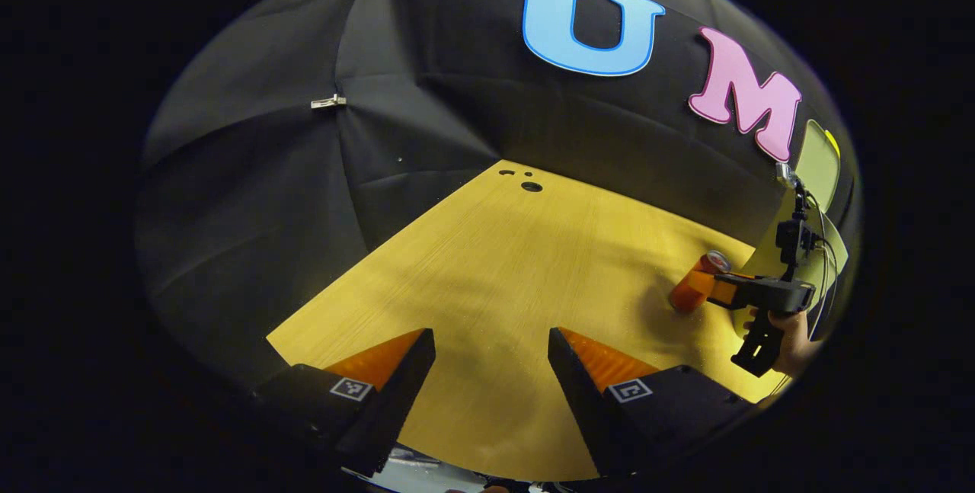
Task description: Press the lid of the desktop garbage bin to open it, pick up the crumpled paper on the desktop and throw it into the bin, then pick up the pop can on the desktop and drop it into the bin, and finally close the garbage bin lid.
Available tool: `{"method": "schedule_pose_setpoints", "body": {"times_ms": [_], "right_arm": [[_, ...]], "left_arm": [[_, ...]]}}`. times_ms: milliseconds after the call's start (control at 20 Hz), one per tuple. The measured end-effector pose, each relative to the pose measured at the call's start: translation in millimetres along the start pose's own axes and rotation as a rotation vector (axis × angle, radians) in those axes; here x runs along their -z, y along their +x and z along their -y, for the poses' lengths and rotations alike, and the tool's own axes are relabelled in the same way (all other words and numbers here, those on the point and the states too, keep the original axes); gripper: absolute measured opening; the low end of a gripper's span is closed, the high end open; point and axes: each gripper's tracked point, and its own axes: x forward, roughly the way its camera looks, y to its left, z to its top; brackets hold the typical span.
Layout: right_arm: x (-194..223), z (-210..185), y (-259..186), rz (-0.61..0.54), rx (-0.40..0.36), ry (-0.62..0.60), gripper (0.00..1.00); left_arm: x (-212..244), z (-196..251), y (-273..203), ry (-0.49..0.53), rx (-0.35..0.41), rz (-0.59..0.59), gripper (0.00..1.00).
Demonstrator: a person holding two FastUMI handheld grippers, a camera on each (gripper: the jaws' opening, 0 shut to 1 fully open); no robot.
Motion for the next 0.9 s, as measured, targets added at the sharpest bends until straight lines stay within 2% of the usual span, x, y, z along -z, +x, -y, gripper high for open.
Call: {"method": "schedule_pose_setpoints", "body": {"times_ms": [250, 350, 500, 550, 900], "right_arm": [[3.7, -4.0, 15.6, -0.009, 0.004, -0.009, 0.99], [2.6, -5.2, 15.6, -0.003, 0.007, -0.022, 0.85], [0.0, -10.8, 11.2, -0.001, -0.014, -0.038, 0.84], [-2.7, -14.0, 6.8, 0.008, -0.024, -0.043, 0.84], [-37.8, -32.4, -49.2, 0.055, -0.113, -0.112, 0.83]], "left_arm": [[2.2, 0.7, 4.6, -0.014, 0.002, -0.011, 0.96], [5.4, 2.5, 3.4, -0.013, 0.002, -0.017, 0.96], [7.8, 7.9, 1.7, -0.008, 0.014, -0.023, 0.99], [8.4, 9.6, 1.4, -0.001, 0.016, -0.019, 0.96], [5.4, 29.2, -5.2, 0.023, 0.062, 0.005, 0.96]]}}
